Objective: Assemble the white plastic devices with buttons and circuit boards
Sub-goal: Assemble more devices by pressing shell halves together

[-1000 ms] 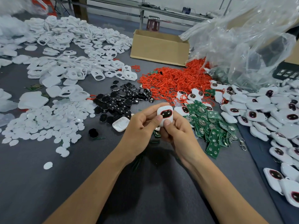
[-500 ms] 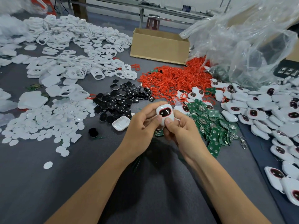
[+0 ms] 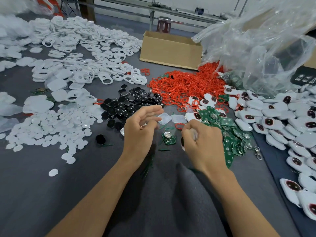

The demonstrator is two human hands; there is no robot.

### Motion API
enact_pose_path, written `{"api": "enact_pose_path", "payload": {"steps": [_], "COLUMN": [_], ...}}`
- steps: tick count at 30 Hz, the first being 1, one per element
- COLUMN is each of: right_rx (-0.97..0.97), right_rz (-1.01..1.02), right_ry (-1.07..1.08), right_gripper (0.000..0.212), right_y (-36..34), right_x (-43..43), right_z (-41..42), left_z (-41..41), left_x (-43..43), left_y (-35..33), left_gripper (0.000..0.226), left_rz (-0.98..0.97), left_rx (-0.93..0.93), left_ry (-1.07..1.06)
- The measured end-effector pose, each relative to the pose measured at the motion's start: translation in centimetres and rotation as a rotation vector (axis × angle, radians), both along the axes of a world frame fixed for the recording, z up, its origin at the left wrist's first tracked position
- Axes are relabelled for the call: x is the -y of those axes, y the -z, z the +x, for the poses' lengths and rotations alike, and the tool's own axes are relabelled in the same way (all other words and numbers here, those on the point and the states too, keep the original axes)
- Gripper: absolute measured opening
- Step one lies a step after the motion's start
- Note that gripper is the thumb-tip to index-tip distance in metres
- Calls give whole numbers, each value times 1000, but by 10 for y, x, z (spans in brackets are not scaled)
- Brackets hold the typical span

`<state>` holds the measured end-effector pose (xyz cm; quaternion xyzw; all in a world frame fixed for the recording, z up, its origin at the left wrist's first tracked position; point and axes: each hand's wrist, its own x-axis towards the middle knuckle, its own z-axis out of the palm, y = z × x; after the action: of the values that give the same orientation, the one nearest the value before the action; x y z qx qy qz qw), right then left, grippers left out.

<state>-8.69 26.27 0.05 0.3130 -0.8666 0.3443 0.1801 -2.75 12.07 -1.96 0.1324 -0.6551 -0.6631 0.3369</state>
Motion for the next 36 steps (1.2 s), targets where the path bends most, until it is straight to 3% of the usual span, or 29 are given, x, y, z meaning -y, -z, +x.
{"api": "enact_pose_path", "payload": {"steps": [5, 9, 11, 13, 15, 19, 24, 28, 31, 36], "right_rx": [-206, -406, -372, -368, -380, -95, 414, 865, 1027, 1109], "right_rz": [-251, -526, -348, 102, 182, -272, -494, -705, -768, -778], "right_ry": [156, 279, 263, 184, 127, 71, -124, -361, -454, -419], "right_gripper": [34, 41, 43, 32, 25, 28, 5, 20, 25, 23], "right_y": [-12, -29, -18, 7, 19, 8, 8, 10, 8, 7], "right_x": [-4, -13, -8, 2, 7, 6, 13, 18, 18, 18], "right_z": [0, -5, -3, 8, 11, 5, 4, 6, 7, 4], "left_z": [1, 2, 1, 2, 6, 8, 4, 3, 1, 2], "left_x": [0, 0, -2, -4, -3, -5, -8, -5, -4, -4], "left_y": [-3, -4, -7, -10, -11, -12, -8, -5, -2, -2], "left_gripper": [31, 34, 34, 32, 29, 27, 31, 21, 21, 25], "left_rz": [75, 120, 135, 161, 188, 130, 78, 66, 41, -9], "left_rx": [-34, -51, -78, -94, -95, -58, 76, 74, 60, 42], "left_ry": [27, 28, 5, -28, -41, 15, 170, 156, 132, 153]}}
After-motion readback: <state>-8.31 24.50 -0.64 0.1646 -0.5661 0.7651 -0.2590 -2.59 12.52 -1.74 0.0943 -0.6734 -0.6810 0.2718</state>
